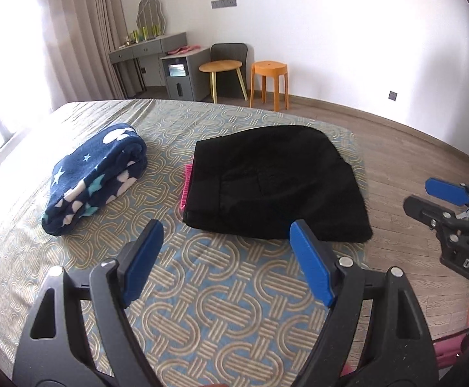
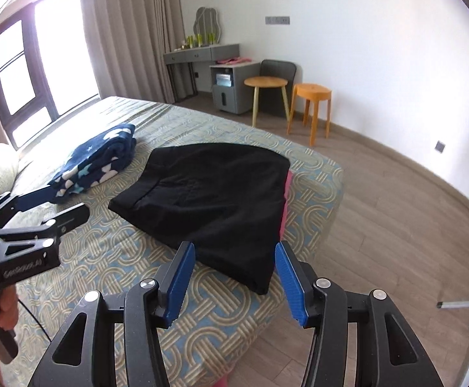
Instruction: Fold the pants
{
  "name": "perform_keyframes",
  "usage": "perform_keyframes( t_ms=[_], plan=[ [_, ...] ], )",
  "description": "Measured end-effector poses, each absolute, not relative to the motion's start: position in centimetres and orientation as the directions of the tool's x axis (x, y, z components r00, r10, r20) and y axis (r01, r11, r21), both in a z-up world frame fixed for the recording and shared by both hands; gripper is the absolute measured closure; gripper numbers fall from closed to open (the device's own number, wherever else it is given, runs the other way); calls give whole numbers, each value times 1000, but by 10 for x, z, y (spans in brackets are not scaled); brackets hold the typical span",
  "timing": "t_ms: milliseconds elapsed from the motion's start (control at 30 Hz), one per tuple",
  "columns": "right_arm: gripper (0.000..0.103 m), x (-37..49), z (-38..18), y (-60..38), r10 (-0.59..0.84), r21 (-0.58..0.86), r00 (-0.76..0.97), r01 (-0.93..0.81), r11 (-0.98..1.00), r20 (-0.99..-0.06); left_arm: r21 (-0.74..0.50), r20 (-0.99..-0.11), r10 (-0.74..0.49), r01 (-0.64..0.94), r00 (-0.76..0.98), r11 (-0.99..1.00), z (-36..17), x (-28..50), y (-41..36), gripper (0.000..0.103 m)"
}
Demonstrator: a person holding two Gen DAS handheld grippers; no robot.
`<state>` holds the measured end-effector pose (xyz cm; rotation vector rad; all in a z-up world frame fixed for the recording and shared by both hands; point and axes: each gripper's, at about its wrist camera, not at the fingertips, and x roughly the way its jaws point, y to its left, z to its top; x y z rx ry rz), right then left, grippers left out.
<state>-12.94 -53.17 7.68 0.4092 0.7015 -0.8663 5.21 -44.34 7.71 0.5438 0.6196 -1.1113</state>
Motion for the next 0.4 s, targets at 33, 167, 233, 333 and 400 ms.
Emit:
perform_keyframes(
  t_ms=[33, 167, 233, 333, 400],
  plan=[
    [50, -130, 80, -528, -556, 47, 448, 806, 589, -700, 88, -695, -650, 934, 307, 346, 78, 51, -440, 22],
    [46, -134, 86, -517, -559, 69, 459, 812, 580, -690, 76, -685, -666, 938, 297, 339, 80, 44, -424, 22],
    [45, -134, 86, -511, -560, 72, 458, 814, 577, -691, 80, -683, -666, 937, 300, 339, 79, 42, -419, 22],
    [45, -133, 86, -505, -555, 70, 454, 814, 577, -697, 67, -682, -670, 938, 292, 340, 80, 39, -412, 22],
    [45, -132, 86, -503, -552, 75, 457, 813, 577, -698, 65, -677, -674, 937, 294, 344, 81, 37, -406, 22]
  ],
)
